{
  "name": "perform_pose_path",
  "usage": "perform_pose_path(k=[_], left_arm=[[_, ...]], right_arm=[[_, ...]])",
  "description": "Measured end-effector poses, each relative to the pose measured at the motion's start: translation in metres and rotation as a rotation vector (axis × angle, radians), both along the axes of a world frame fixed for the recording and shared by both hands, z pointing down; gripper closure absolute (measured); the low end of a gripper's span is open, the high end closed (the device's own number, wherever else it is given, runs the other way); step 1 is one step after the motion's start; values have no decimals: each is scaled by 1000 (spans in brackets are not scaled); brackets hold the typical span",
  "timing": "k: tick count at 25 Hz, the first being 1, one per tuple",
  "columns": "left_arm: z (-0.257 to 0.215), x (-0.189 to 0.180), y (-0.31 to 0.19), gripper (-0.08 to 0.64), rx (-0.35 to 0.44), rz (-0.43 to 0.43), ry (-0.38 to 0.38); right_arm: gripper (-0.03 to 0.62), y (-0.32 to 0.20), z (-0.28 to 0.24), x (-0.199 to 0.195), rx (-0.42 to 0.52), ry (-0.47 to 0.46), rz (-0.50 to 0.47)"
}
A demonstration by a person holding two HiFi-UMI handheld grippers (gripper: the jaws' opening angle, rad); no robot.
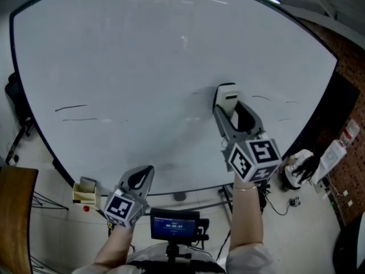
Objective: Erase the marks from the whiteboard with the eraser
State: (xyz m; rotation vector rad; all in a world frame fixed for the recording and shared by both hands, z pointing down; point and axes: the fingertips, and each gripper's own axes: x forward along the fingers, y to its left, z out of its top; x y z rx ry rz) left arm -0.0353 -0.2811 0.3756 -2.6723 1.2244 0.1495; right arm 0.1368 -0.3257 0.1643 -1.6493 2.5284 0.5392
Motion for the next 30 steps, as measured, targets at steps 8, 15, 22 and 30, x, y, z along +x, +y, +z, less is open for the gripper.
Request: perform_pose_path(k=[8,15,22,30], left_arm=[[3,-24,4,565,1,-34,13],[6,-46,5,565,-5,-45,34],[8,-50,2,565,-8,-22,43],[11,-48,-1,565,-6,-7,37]], right_arm=[[356,9,1,-106,20,220,-104],[354,1,-4,-117,38,262,-22],[354,-2,-8,-104,31,173,-45],[354,-11,-12,-43,8,47,-11]])
